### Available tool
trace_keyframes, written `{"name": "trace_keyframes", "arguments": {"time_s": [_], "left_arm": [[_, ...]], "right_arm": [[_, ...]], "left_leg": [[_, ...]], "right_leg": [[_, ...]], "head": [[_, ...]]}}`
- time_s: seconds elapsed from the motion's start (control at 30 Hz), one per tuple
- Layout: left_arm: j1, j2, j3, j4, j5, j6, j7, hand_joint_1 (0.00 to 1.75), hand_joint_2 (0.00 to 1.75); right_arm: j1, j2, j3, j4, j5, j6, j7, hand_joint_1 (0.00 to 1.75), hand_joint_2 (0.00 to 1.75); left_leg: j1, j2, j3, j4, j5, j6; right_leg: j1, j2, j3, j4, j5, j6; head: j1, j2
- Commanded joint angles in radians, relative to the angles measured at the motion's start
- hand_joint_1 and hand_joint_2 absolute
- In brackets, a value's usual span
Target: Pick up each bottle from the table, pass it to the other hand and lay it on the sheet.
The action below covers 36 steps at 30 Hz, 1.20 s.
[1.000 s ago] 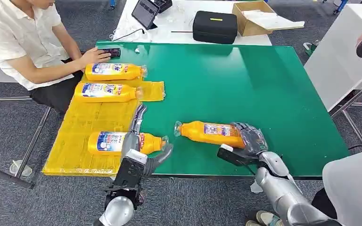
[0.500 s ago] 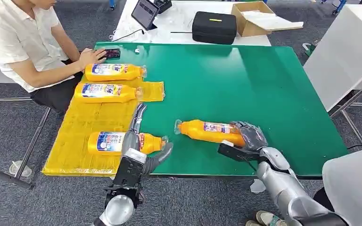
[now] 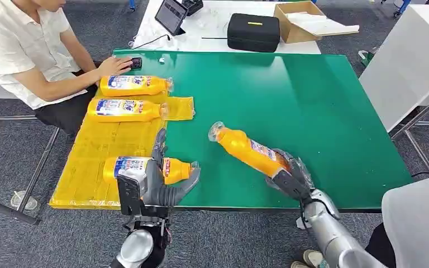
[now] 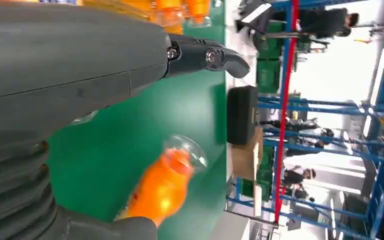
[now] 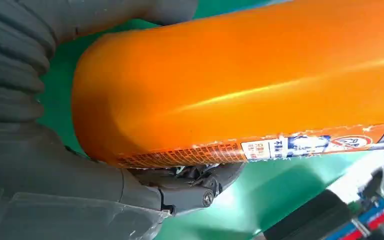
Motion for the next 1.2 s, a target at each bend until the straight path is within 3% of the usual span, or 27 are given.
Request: {"name": "trace_keyframes", "arguments": {"time_s": [0.03,0.17,0.37,0.57,0.77,0.9,1.2], "left_arm": [[0.017,0.029,0.034,-0.014,0.168,-0.081,0.017,0.00,1.75],[0.053,0.042,0.049,-0.068,0.288,-0.138,0.041,0.00,1.75],[0.065,0.043,0.057,-0.073,0.344,-0.174,0.063,0.00,1.75],[0.055,0.053,0.052,-0.053,0.374,-0.218,0.075,0.00,1.75],[-0.002,0.034,0.040,-0.034,0.384,-0.268,0.065,0.00,1.75],[-0.028,0.026,0.033,-0.041,0.385,-0.279,0.063,0.00,1.75],[-0.060,0.011,0.031,-0.006,0.360,-0.255,0.030,0.00,1.75]], "right_arm": [[0.149,0.079,-0.041,-0.326,-0.122,-0.024,-0.007,1.75,1.75],[0.196,0.122,-0.039,-0.469,-0.198,-0.056,-0.006,1.75,1.75],[0.205,0.136,-0.045,-0.498,-0.234,-0.061,-0.014,1.75,1.75],[0.217,0.142,0.130,-0.608,-0.222,-0.007,0.014,1.75,1.75],[0.130,0.162,0.337,-0.517,-0.205,0.031,0.019,1.75,1.75],[0.083,0.191,0.394,-0.421,-0.212,0.049,0.007,1.75,1.75],[0.050,0.201,0.456,-0.399,-0.215,0.066,0.005,1.75,1.75]], "left_leg": [[0.000,0.002,0.001,-0.001,-0.001,0.000],[0.000,0.004,-0.002,0.000,-0.001,0.000],[0.000,0.003,-0.003,0.000,-0.002,0.000],[-0.001,0.006,-0.003,0.000,-0.003,0.000],[0.000,0.006,-0.005,0.000,-0.002,0.000],[0.000,0.004,-0.007,0.000,0.000,0.000],[0.000,0.003,-0.005,0.000,-0.001,0.000]], "right_leg": [[0.000,0.001,0.000,0.000,0.000,-0.001],[0.000,0.003,-0.002,0.001,-0.001,-0.002],[0.000,0.001,-0.004,0.001,-0.002,-0.002],[0.000,0.005,-0.004,0.001,-0.002,-0.003],[0.000,0.004,-0.007,0.001,-0.001,-0.003],[0.000,0.003,-0.008,0.001,0.000,-0.002],[0.000,0.002,-0.005,0.001,-0.001,-0.002]], "head": [[0.000,0.000],[0.000,0.000],[0.000,0.000],[0.000,0.000],[0.000,0.000],[0.000,0.000],[0.000,0.000]]}}
